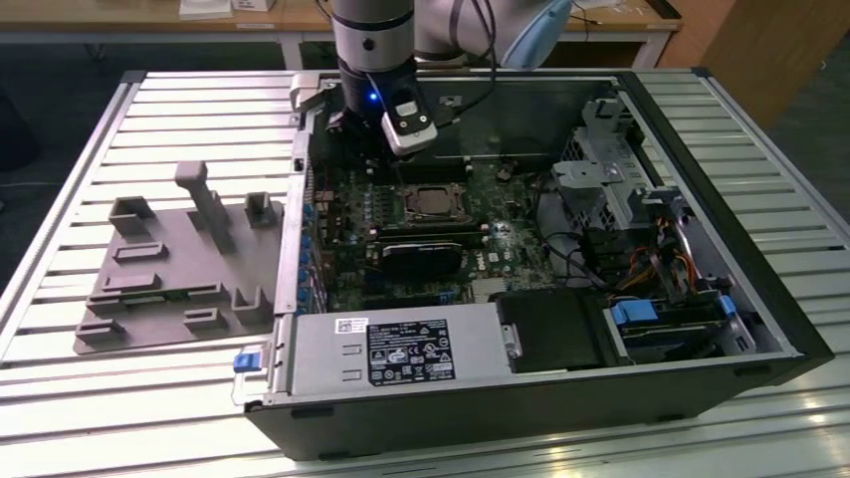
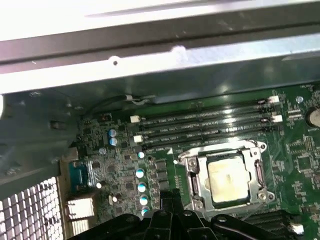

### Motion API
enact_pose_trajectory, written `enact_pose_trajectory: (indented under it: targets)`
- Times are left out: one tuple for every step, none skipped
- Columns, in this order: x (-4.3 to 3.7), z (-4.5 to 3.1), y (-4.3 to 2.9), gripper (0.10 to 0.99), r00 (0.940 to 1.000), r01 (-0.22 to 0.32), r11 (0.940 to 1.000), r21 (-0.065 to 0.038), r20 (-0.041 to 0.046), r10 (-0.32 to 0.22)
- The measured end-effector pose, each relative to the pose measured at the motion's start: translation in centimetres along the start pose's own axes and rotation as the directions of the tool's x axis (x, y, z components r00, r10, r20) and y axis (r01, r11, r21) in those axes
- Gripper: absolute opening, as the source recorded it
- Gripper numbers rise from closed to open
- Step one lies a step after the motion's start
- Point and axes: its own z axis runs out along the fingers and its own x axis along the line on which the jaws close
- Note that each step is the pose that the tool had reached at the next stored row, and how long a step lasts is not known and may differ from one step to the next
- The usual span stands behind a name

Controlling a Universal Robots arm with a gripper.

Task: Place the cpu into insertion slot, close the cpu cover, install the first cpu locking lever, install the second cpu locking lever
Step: 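Install the first cpu locking lever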

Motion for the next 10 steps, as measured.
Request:
enact_pose_trajectory:
  targets:
    - [0.13,0.0,-0.02,0.102,1.0,0.0,1.0,-0.008,-0.0008,0.0]
    - [0.22,-0.01,-0.04,0.102,1.0,0.0,0.9998,-0.018,-0.0019,0.0]
    - [0.3,-0.01,-0.05,0.102,1.0,0.0,0.9996,-0.029,-0.0034,0.0]
    - [0.37,-0.02,-0.06,0.102,1.0,-0.001,0.9992,-0.041,-0.0052,0.001]
    - [0.42,-0.02,-0.07,0.102,1.0,-0.001,0.9985,-0.054,-0.007,0.001]
    - [0.45,-0.02,-0.08,0.102,1.0,-0.001,0.9977,-0.067,-0.0092,0.0]
    - [0.48,-0.02,-0.08,0.102,0.9999,-0.001,0.9968,-0.08,-0.0114,0.0]
    - [0.5,-0.02,-0.08,0.102,0.9999,-0.001,0.9956,-0.093,-0.0133,0.0]
    - [0.51,-0.02,-0.09,0.102,0.9999,-0.001,0.9944,-0.106,-0.0154,-0.001]
    - [0.52,-0.02,-0.09,0.102,0.9999,0.0,0.9931,-0.117,-0.0172,-0.002]
